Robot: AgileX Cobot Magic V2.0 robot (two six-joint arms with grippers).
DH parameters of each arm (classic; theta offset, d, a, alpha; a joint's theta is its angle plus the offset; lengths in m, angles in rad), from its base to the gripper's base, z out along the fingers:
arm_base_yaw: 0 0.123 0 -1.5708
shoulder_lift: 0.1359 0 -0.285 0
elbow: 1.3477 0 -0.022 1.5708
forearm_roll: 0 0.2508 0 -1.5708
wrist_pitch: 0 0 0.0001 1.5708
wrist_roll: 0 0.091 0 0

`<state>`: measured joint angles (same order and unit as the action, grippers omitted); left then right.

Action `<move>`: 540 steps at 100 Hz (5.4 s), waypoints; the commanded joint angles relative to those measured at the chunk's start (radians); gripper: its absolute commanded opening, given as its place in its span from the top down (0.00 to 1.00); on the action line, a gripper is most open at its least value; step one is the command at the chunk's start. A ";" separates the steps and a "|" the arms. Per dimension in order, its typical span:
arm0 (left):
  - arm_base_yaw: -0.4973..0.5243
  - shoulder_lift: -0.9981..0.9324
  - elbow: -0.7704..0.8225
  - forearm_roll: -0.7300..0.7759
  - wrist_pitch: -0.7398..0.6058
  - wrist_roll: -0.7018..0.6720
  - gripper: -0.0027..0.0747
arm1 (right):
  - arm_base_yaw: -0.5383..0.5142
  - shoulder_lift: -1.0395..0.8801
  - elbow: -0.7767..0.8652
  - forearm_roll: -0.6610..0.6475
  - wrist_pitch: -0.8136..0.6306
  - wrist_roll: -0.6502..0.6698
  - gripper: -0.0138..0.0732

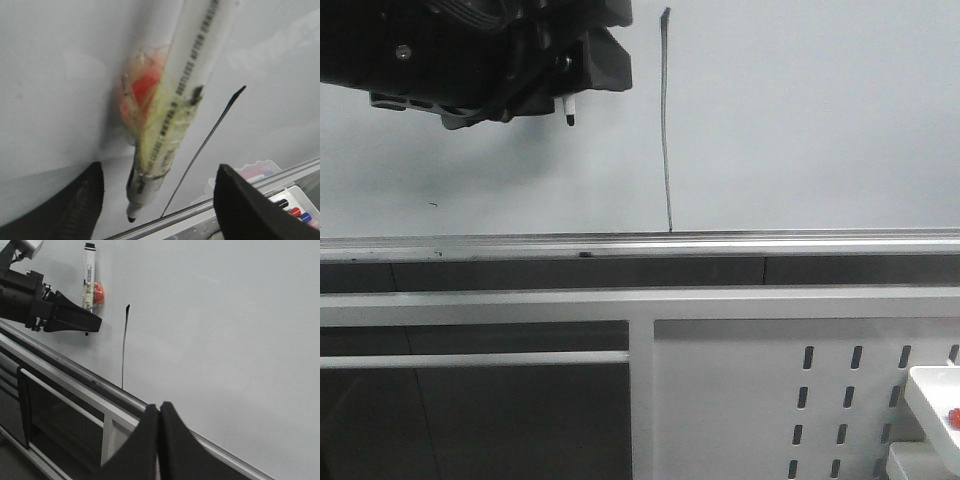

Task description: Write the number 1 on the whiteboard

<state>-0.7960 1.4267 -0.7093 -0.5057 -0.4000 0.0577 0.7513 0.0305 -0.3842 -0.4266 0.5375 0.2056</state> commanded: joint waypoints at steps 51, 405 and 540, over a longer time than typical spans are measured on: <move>-0.026 -0.483 0.194 0.008 0.074 0.073 0.50 | -0.006 0.012 -0.023 -0.029 -0.064 -0.002 0.90; 0.640 -1.453 0.748 0.429 0.678 0.031 0.99 | -0.017 0.012 -0.021 -0.029 -0.064 -0.002 0.90; 0.640 -1.453 0.748 0.429 0.674 0.031 0.99 | -0.571 -0.062 0.406 0.328 -0.237 -0.002 0.90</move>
<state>-0.1580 -0.0061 0.0026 -0.0657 0.3337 0.0984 0.1881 -0.0080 0.0079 -0.0962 0.3272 0.2056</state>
